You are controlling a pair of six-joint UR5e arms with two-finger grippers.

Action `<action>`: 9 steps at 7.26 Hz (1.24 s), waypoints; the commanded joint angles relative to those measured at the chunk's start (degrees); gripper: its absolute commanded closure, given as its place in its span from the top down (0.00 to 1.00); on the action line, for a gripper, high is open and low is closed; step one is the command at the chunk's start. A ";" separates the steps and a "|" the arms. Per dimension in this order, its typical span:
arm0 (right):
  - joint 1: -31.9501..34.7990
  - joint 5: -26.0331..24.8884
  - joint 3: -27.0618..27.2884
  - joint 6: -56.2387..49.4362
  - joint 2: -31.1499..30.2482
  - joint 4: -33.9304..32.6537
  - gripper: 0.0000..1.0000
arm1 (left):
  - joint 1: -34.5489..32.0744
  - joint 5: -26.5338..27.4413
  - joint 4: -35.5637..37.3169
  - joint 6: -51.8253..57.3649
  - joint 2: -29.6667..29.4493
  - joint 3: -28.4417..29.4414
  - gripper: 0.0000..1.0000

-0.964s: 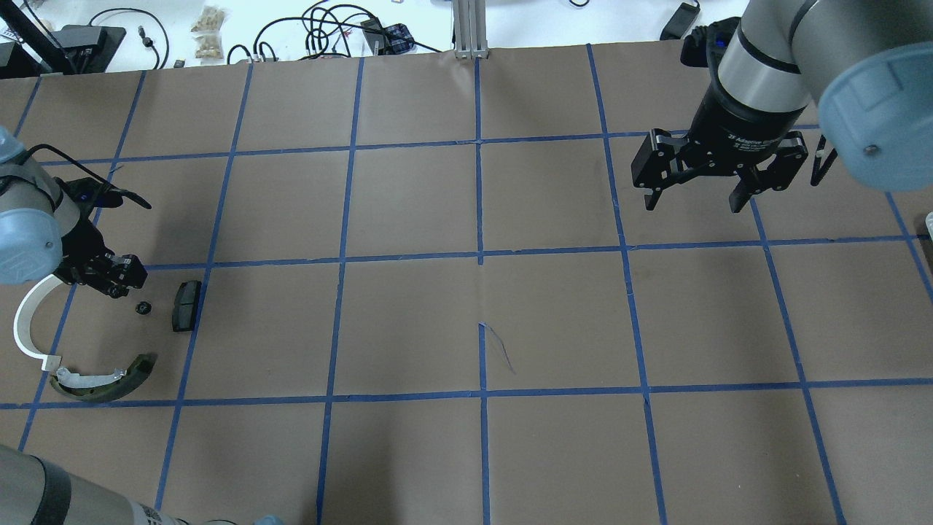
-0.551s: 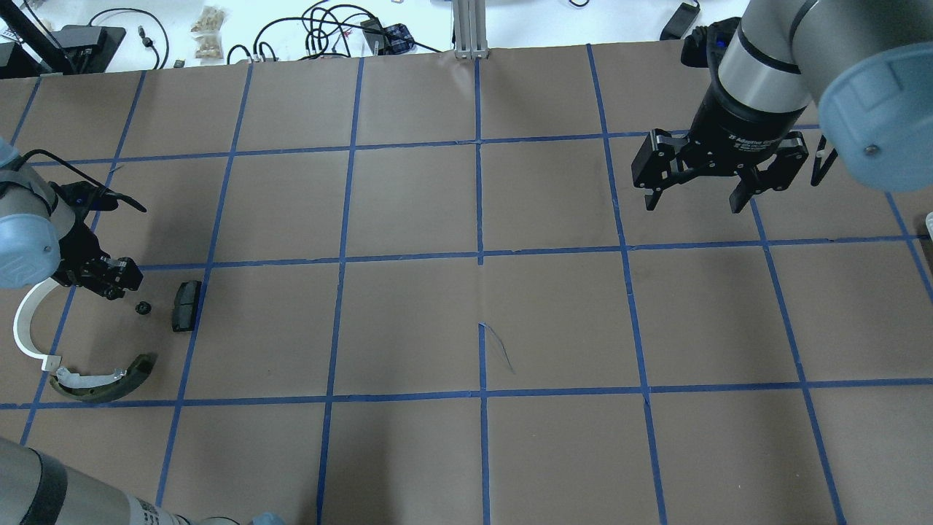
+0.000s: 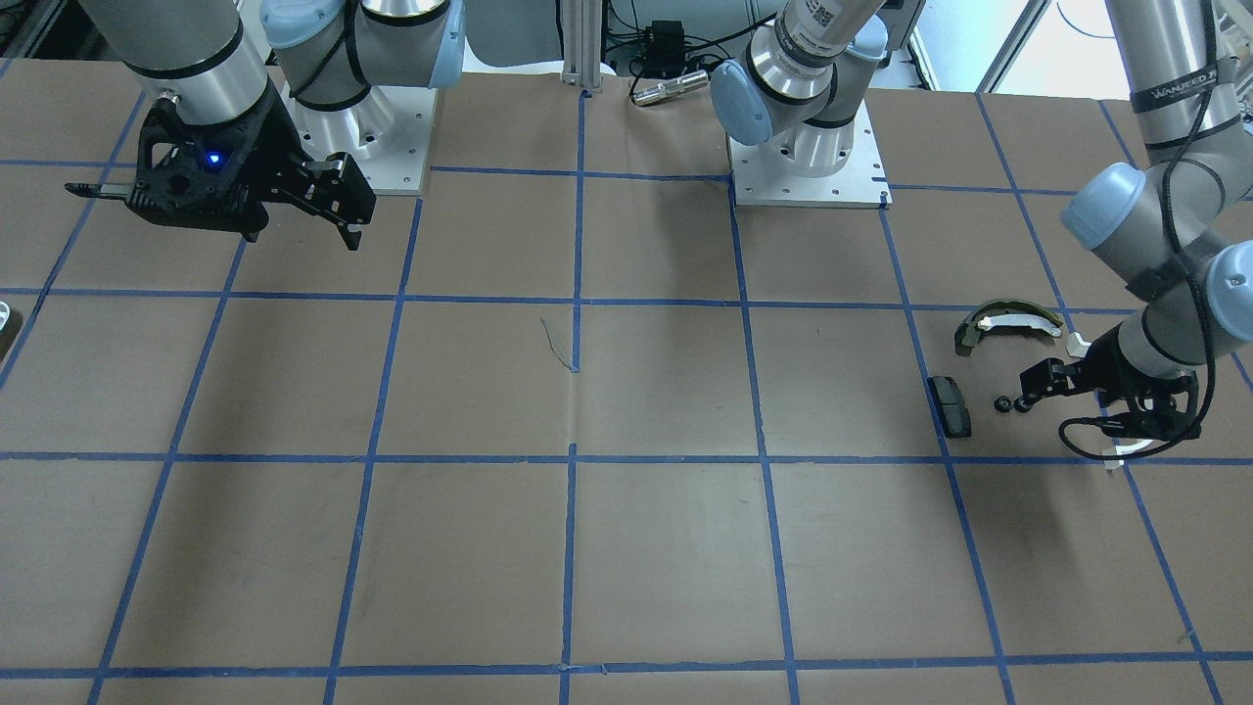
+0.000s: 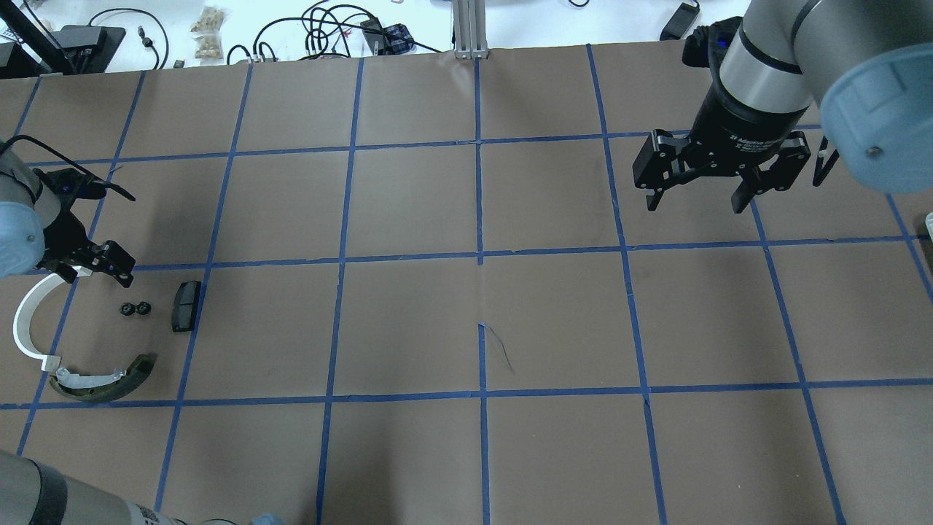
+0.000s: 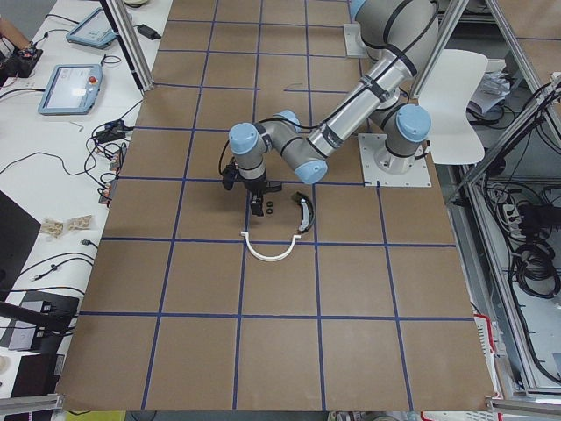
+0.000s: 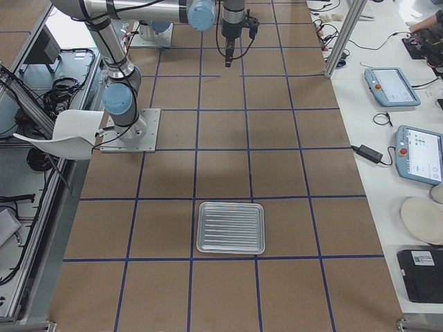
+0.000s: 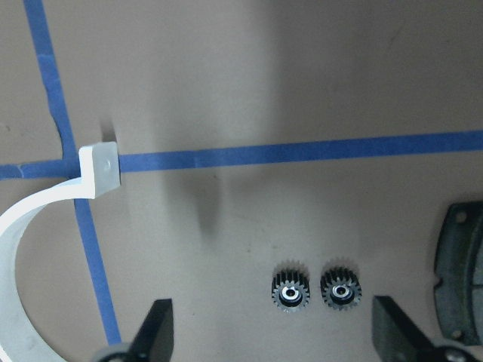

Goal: Place bearing gear from tray to pile

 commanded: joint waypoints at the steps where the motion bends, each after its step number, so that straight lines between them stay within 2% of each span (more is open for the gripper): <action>1: 0.03 -0.07 -0.04 0.00 -0.01 -0.09 1.00 | -2.34 -5.75 -17.40 -5.39 4.96 7.42 1.00; 4: -0.32 -0.07 -0.13 -0.18 -0.01 -0.26 1.00 | -14.17 -6.66 -33.09 -21.96 11.91 15.69 1.00; 5: -0.32 -0.07 -0.13 -0.18 -0.01 -0.35 1.00 | -19.78 -6.57 -34.28 -29.17 13.93 17.02 1.00; 7: -0.41 -0.07 -0.13 -0.26 -0.01 -0.26 1.00 | -30.69 -6.74 -34.46 -37.38 19.02 15.55 1.00; 9: -0.33 -0.07 -0.13 -0.26 -0.01 -0.26 1.00 | -36.09 -6.49 -33.59 -39.09 22.55 13.45 1.00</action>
